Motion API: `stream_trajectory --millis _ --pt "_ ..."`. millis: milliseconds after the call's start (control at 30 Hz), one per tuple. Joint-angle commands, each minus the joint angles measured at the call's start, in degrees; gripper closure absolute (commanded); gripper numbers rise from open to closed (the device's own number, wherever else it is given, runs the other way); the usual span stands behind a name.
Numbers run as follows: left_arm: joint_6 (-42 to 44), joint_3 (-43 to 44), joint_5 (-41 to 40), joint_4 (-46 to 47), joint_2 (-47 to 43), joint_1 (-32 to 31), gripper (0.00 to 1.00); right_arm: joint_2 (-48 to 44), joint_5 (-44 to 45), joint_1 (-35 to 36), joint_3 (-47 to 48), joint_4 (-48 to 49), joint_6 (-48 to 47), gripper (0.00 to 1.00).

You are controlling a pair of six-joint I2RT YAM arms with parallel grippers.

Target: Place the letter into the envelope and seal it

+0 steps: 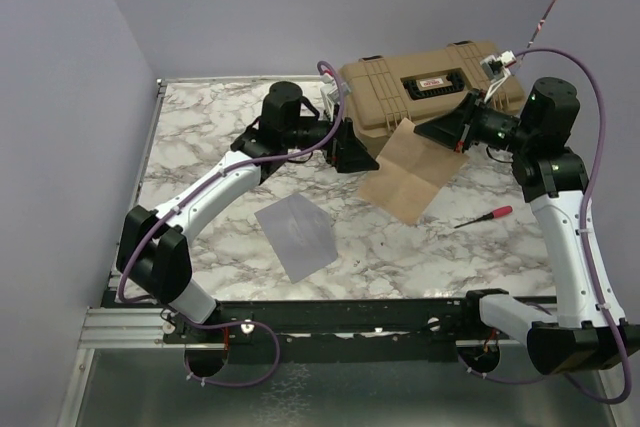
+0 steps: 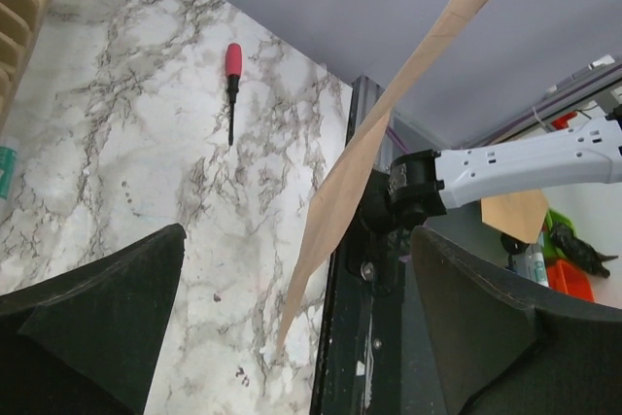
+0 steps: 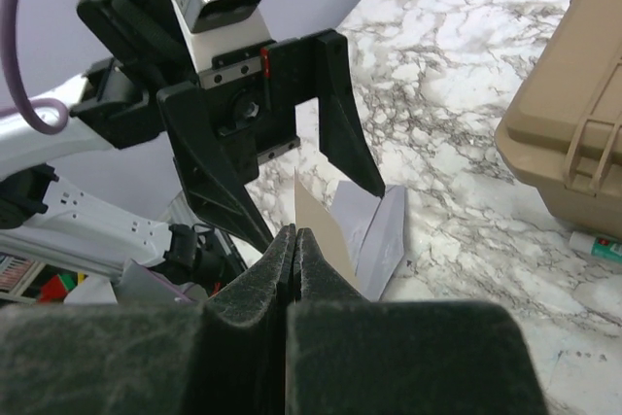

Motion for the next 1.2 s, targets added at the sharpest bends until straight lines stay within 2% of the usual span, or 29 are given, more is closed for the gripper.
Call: stream_trajectory --millis 0,100,200,367,433,567,733,800,900,1000,1100,1167 --pt "-6.3 -3.7 -1.1 13.2 0.4 -0.7 0.03 0.0 0.1 0.2 -0.1 5.4 3.5 1.00" --pt "-8.3 -5.2 0.1 16.3 0.9 -1.3 0.08 0.4 -0.1 0.2 -0.1 6.9 4.8 1.00" --pt "-8.8 -5.6 0.4 17.2 1.1 -1.8 0.18 0.8 -0.4 0.2 -0.2 8.6 6.2 1.00" --pt "-10.1 -4.8 0.2 19.0 2.2 -2.3 0.43 1.0 -0.8 0.2 -0.9 10.5 7.7 1.00" --pt "-10.3 -3.9 0.8 19.4 3.0 -2.3 0.57 1.1 -0.8 0.2 -0.8 10.5 7.8 1.00" --pt "-9.3 -2.1 1.0 19.5 4.0 -2.1 1.00 1.0 -2.8 0.2 -0.2 10.5 6.8 1.00" --pt "-6.7 -1.7 -3.9 19.4 3.3 -1.9 1.00 0.0 -7.5 0.2 -1.5 8.8 4.1 0.99" --pt "-6.2 -0.6 -5.2 19.4 3.3 -1.8 1.00 -0.2 -11.5 0.2 -2.1 7.4 2.9 0.86" --pt "-5.7 0.9 -6.5 19.4 3.3 -1.6 1.00 -1.5 -18.8 0.2 -2.8 2.3 -3.0 0.61" --pt "-5.5 2.4 -5.1 19.3 2.9 -1.6 1.00 -2.8 -16.6 0.2 -1.3 -2.8 -6.5 0.49" --pt "-2.7 2.2 -5.7 16.6 1.7 -1.6 1.00 -2.1 -14.8 0.2 -0.5 0.0 -3.4 0.43" --pt "0.3 2.3 -7.6 13.4 0.9 -1.5 1.00 -1.2 -14.5 0.2 0.1 3.4 -0.5 0.43"
